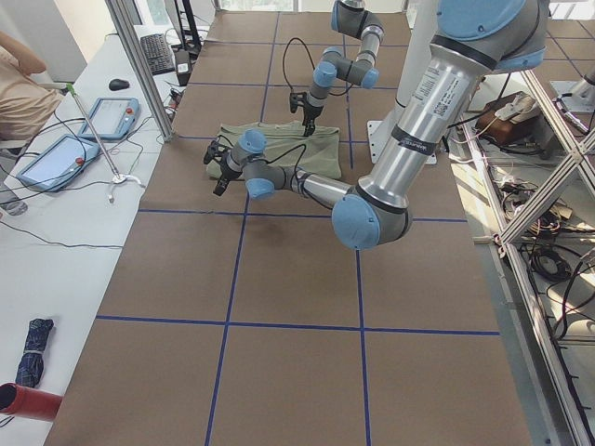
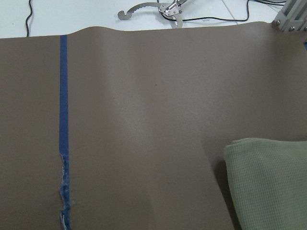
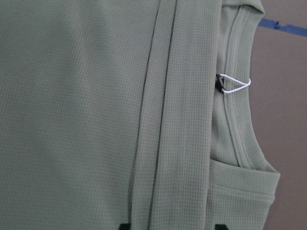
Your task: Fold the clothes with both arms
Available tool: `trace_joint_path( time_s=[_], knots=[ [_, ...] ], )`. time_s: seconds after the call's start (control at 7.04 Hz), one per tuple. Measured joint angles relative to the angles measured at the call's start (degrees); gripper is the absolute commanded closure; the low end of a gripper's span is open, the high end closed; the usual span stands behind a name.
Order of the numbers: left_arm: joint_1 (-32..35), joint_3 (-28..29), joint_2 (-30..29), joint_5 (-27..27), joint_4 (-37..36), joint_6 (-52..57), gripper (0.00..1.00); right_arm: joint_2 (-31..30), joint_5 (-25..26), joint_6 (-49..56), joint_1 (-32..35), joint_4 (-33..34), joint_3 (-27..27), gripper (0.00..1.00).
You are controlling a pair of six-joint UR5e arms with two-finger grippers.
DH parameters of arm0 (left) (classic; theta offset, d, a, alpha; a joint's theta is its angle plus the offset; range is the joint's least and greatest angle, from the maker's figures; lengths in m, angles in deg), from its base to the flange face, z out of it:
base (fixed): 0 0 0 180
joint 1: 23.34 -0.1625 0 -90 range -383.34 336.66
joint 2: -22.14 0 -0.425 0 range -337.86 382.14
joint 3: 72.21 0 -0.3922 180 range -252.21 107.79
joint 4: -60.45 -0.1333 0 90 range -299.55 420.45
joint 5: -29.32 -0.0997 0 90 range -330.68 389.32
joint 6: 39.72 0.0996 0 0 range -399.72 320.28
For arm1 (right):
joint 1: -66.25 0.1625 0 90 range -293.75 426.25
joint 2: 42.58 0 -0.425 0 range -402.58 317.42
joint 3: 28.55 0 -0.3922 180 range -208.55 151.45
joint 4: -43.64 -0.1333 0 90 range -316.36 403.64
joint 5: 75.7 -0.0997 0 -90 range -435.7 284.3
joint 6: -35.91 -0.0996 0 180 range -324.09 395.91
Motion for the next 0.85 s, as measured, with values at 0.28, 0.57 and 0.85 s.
trace_joint_path(
  time_s=[0.28, 0.57, 0.85],
  knots=[
    [0.0, 0.0, 0.0, 0.0, 0.0, 0.0, 0.00, -0.1, 0.0, 0.0, -0.6, -1.4, -0.1, 0.34],
    [0.0, 0.0, 0.0, 0.0, 0.0, 0.0, 0.00, -0.2, 0.0, 0.0, -1.4, -2.1, -0.6, 0.46],
    [0.0, 0.0, 0.0, 0.0, 0.0, 0.0, 0.00, -0.5, 0.0, 0.1, -1.8, -1.8, -0.7, 0.65]
  ],
)
